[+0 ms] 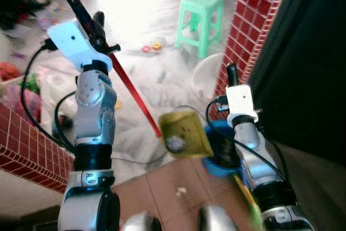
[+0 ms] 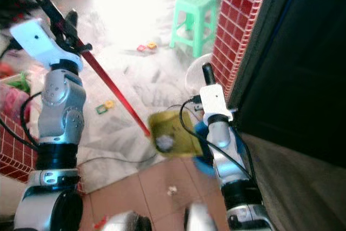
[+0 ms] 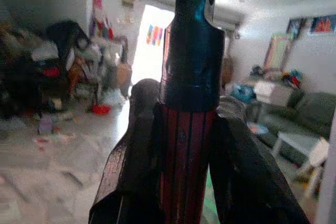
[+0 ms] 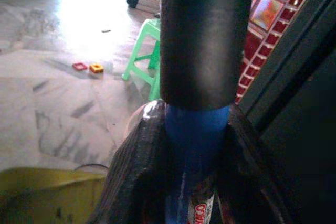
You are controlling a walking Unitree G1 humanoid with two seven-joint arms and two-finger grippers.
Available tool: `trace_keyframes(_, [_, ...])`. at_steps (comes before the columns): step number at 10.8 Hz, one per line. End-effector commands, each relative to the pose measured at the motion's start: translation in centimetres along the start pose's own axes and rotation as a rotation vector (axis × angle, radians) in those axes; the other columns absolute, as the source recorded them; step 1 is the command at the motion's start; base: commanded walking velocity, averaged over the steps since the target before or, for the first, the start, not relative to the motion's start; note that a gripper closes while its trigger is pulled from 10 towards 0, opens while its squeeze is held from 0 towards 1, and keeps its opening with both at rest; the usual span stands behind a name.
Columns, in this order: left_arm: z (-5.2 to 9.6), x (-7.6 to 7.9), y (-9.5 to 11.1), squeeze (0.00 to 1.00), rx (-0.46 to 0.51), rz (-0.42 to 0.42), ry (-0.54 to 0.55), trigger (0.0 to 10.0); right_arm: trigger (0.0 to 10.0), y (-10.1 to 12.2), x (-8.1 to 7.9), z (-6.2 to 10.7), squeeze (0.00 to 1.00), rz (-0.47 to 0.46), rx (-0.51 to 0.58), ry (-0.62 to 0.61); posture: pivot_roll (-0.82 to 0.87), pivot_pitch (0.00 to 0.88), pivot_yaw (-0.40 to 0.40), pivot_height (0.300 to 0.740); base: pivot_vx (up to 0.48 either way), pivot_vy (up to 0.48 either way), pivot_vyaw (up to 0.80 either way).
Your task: Sweep floor
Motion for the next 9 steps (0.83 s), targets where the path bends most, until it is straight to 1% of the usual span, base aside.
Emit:
trace_keyframes(1, [0.0, 1.6, 1.3, 0.00, 0.061, 0.028, -0.072, 10.0, 10.0, 1.0, -0.1, -0.2, 0.00, 0.005, 0.034, -0.004, -0.08, 0.070, 0.073, 0.740, 0.000, 0.000, 0.00])
trace_keyframes(2, [0.5, 2.4, 0.5, 0.00, 0.043, 0.047, -0.090, 10.0, 10.0, 1.1, -0.3, -0.3, 0.00, -0.001, 0.035, -0.004, -0.08, 0.070, 0.073, 0.740, 0.000, 0.000, 0.00])
trace_keyframes(4, [1.4, 4.1, -0.5, 0.00, 0.028, 0.057, -0.143, 10.0, 10.0, 1.4, -0.5, -0.3, 0.00, -0.009, 0.042, 0.004, -0.09, 0.079, 0.068, 0.740, 0.000, 0.000, 0.00])
trace_keyframes(5, [1.8, 5.2, -1.1, 0.00, 0.021, 0.038, -0.199, 10.0, 10.0, 1.4, -0.5, -0.3, 0.00, -0.010, 0.043, 0.004, -0.09, 0.075, 0.067, 0.740, 0.000, 0.000, 0.00])
trace_keyframes(6, [2.3, 6.0, -1.8, 0.00, 0.005, 0.013, -0.243, 10.0, 10.0, 1.3, -0.3, -0.4, 0.00, -0.009, 0.041, 0.002, -0.09, 0.079, 0.068, 0.740, 0.000, 0.000, 0.00])
trace_keyframes(7, [2.7, 6.3, -2.6, 0.00, -0.015, 0.013, -0.254, 10.0, 10.0, 1.4, -0.4, -0.4, 0.00, -0.009, 0.042, 0.001, -0.09, 0.077, 0.071, 0.740, 0.000, 0.000, 0.00])
trace_keyframes(8, [2.9, 6.4, -3.0, 0.00, -0.017, -0.006, -0.257, 10.0, 10.0, 1.4, -0.4, -0.3, 0.00, -0.010, 0.042, -0.001, -0.09, 0.078, 0.076, 0.740, 0.000, 0.000, 0.00])
trace_keyframes(9, [2.8, 6.3, -3.2, 0.00, -0.013, -0.021, -0.230, 10.0, 10.0, 1.4, -0.6, -0.2, 0.00, -0.014, 0.040, 0.000, -0.09, 0.079, 0.079, 0.740, 0.000, 0.000, 0.00])
Point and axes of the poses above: a point about 5 cm out from each wrist's last joint towards the gripper, its own z axis pointing back from the gripper into the wrist, its own y axis along the axis of the wrist's last joint, x = y × z, the point moved 3 cm from there along -z, pointing out of the wrist towards the gripper, and after that the axes turned 14 degrees about z, right-handed, at the moved point
